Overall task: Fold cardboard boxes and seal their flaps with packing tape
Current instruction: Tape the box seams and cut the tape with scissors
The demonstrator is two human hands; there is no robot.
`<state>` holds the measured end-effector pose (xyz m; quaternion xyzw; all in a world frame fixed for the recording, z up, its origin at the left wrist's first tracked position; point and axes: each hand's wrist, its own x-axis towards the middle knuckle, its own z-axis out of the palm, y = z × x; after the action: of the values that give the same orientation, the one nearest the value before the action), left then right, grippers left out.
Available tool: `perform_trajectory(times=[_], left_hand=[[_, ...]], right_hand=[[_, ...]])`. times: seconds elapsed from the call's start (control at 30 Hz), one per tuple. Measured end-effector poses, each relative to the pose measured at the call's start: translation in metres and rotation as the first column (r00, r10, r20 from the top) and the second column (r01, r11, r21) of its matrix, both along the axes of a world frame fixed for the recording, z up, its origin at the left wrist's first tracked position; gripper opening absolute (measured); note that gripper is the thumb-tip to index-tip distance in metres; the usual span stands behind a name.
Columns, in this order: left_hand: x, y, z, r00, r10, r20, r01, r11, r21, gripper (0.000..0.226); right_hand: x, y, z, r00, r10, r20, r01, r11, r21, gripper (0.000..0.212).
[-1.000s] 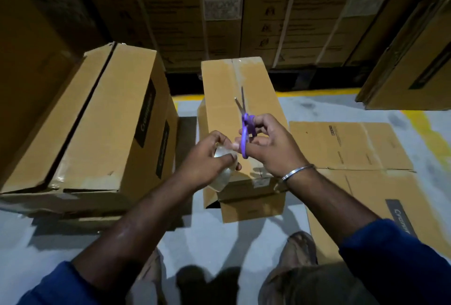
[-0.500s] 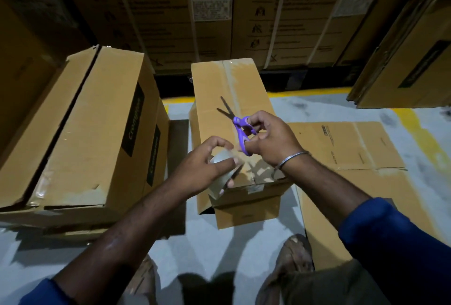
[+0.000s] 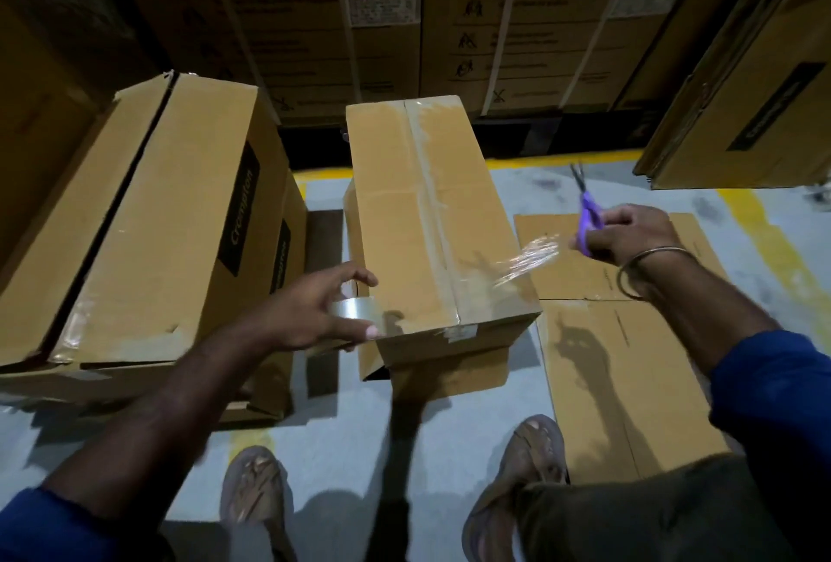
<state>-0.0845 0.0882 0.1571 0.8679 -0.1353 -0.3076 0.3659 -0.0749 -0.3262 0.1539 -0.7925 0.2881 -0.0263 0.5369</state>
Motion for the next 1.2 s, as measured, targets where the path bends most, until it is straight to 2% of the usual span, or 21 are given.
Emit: perform_trajectory(times=[0.1,0.13,0.23,0.37,0.53,0.7,0.93,1.1,1.2], left_hand=[[0.003,0.026,-0.021,0.999,-0.032,0.019,0.027,0.974,0.227,0.037],[0.003,0.032,-0.028,0.999,-0.037,0.016,0.031,0.958,0.286,0.033],[0.003,0.040,-0.046,0.999,-0.039,0.011,0.033,0.942,0.333,0.022],[0.003,0.042,-0.057,0.998,-0.061,0.026,0.047,0.926,0.373,0.016],[0.001,0.044,-0.065,0.994,-0.088,0.070,0.055,0.920,0.387,0.012],[0.003,0.046,-0.071,0.992,-0.099,0.082,0.055,0.903,0.426,0.018],[0.006,0.043,-0.078,0.991,-0.127,0.041,0.087,0.849,0.521,0.020],[0.006,0.037,-0.080,0.991,-0.130,0.039,0.089,0.841,0.534,0.016],[0.006,0.037,-0.081,0.985,-0.154,0.076,0.090,0.838,0.538,0.013]], right_hand=[[-0.019,-0.051,-0.017,0.970,-0.145,-0.194,0.077,0.944,-0.322,0.020],[-0.026,-0.063,-0.023,0.955,-0.192,-0.227,0.093,0.918,-0.385,0.019],[-0.034,-0.073,-0.043,0.933,-0.220,-0.283,0.087,0.905,-0.417,0.027],[-0.033,-0.070,-0.054,0.922,-0.228,-0.314,0.094,0.917,-0.389,0.037],[-0.029,-0.066,-0.068,0.908,-0.236,-0.346,0.094,0.920,-0.381,0.035],[-0.021,-0.061,-0.084,0.906,-0.230,-0.355,0.093,0.927,-0.363,0.038],[-0.014,-0.046,-0.126,0.904,-0.209,-0.374,0.062,0.928,-0.367,0.026],[-0.015,-0.019,-0.168,0.859,-0.220,-0.462,0.092,0.954,-0.284,0.025],[-0.025,0.005,-0.196,0.853,-0.224,-0.472,0.159,0.972,-0.173,0.025]])
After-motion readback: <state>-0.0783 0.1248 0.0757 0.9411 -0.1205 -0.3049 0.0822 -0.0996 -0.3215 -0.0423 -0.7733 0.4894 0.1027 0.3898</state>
